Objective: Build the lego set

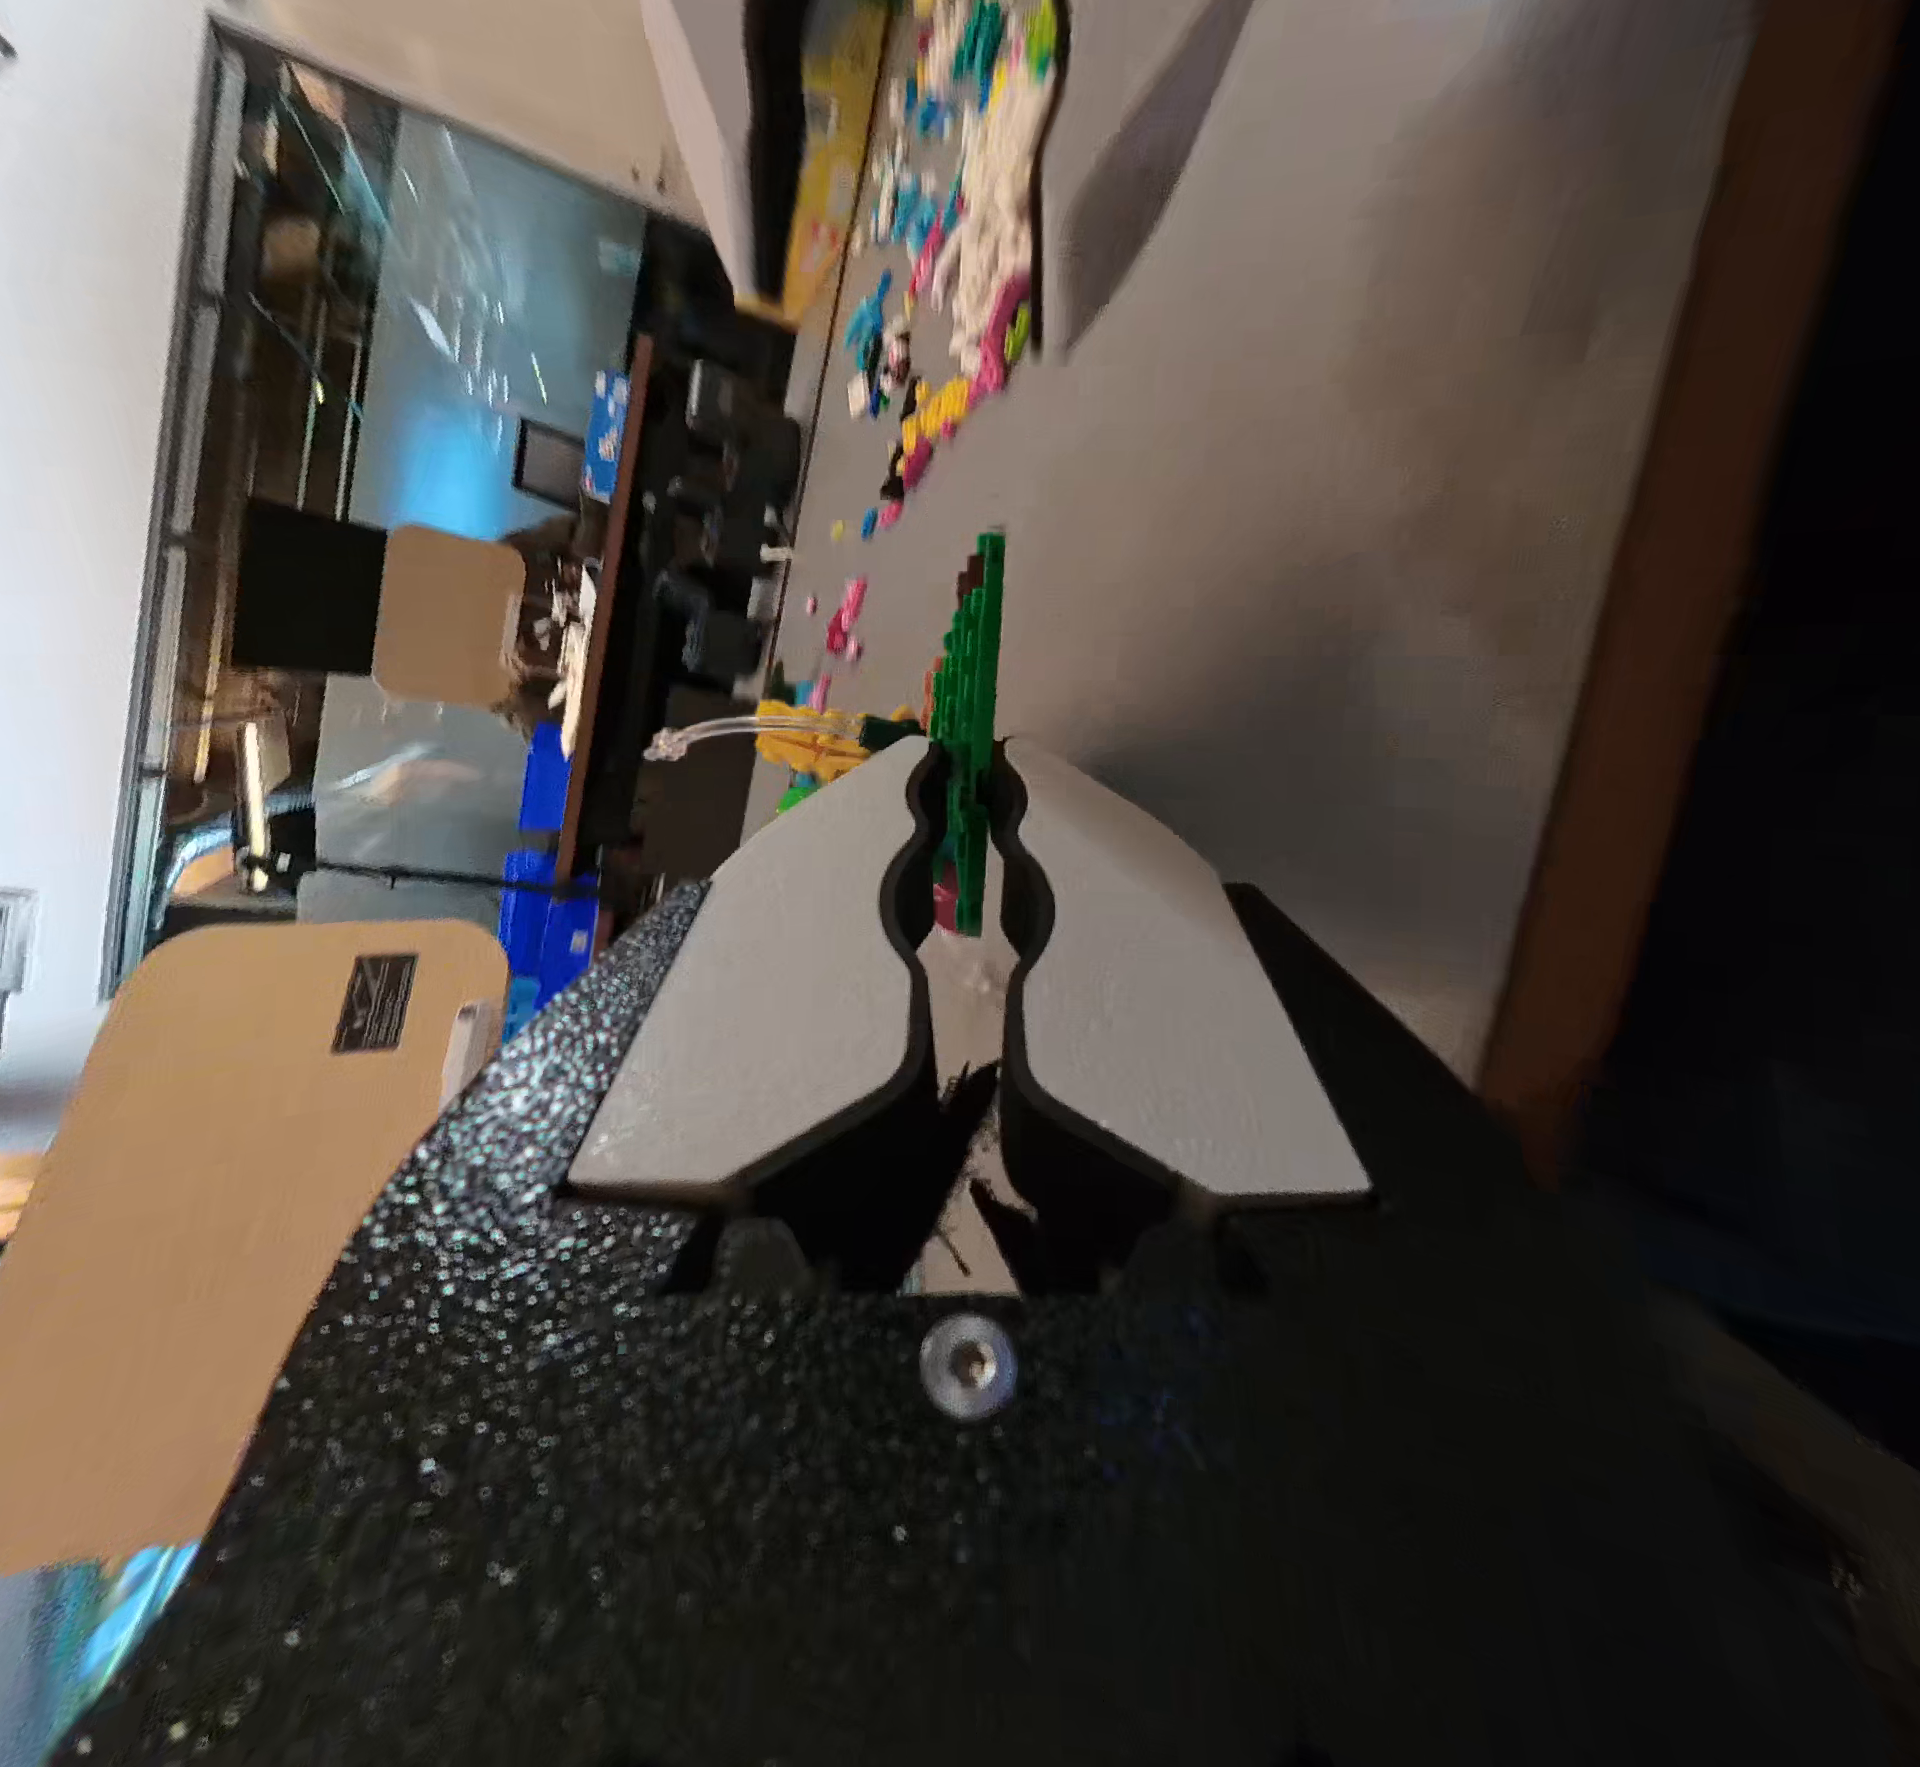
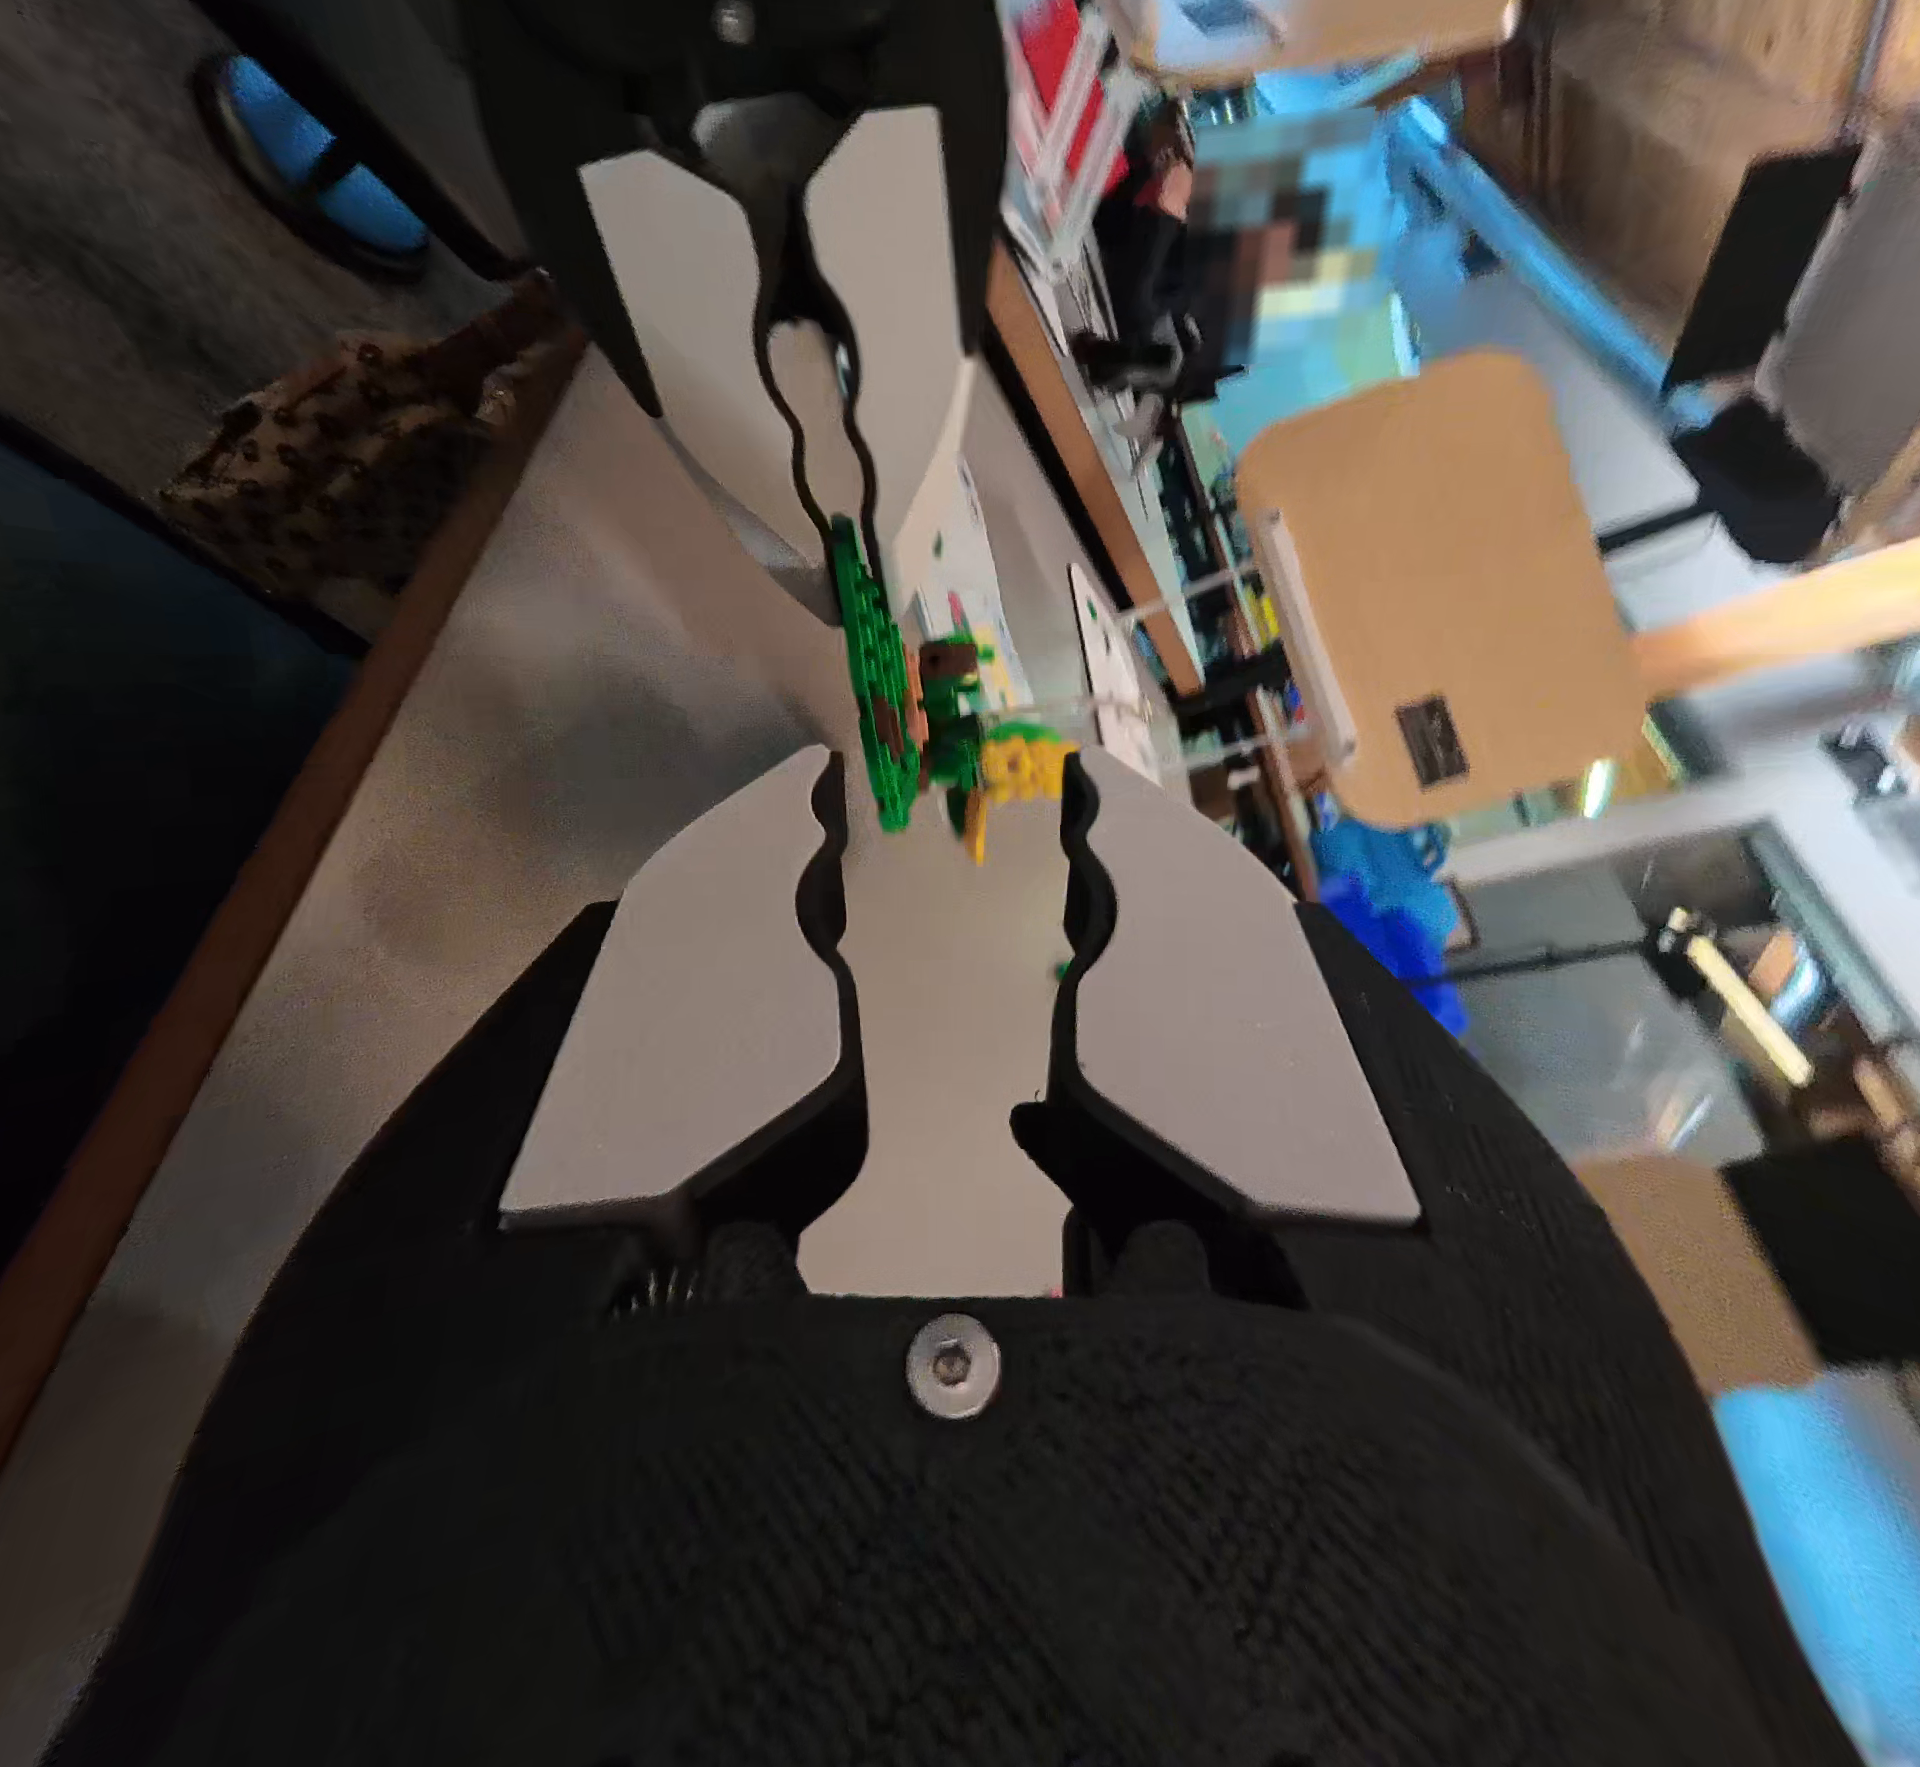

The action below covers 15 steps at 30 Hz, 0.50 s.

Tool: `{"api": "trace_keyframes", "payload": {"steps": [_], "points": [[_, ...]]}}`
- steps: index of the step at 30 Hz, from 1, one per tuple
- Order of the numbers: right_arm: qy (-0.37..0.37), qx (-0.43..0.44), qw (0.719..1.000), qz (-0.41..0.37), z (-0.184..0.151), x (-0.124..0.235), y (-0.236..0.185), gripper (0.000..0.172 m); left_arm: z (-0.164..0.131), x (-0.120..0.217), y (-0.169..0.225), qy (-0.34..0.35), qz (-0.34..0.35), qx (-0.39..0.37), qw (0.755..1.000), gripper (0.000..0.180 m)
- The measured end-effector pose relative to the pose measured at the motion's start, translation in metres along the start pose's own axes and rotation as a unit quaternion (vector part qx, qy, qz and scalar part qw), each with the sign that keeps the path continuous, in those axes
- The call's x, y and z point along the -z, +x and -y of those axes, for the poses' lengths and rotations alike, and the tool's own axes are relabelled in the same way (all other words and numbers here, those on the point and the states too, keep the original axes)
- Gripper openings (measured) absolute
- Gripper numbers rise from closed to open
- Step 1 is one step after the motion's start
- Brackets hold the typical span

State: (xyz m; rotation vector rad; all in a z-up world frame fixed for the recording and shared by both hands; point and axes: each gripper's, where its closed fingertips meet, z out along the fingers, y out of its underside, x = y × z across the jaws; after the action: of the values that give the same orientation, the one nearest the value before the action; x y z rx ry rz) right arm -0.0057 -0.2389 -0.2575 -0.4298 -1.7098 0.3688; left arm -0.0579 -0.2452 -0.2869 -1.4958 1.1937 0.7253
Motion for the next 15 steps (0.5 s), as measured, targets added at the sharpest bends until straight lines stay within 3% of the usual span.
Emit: {"api": "trace_keyframes", "payload": {"steps": [8, 11, 15], "points": [[-0.075, -0.160, 0.974, -0.139, -0.061, 0.055, 0.047, 0.041, -0.025, -0.054, -0.002, -0.208, 0.003, -0.069, 0.976, 0.008], [-0.103, -0.192, 0.952, -0.214, -0.089, 0.081, 0.074, 0.041, -0.021, -0.069, 0.000, -0.257, -0.002, -0.051, 0.965, 0.009], [-0.100, -0.245, 0.912, -0.314, -0.124, 0.123, 0.098, 0.040, -0.013, -0.087, 0.020, -0.287, -0.054, 0.029, 0.956, 0.022]]}}
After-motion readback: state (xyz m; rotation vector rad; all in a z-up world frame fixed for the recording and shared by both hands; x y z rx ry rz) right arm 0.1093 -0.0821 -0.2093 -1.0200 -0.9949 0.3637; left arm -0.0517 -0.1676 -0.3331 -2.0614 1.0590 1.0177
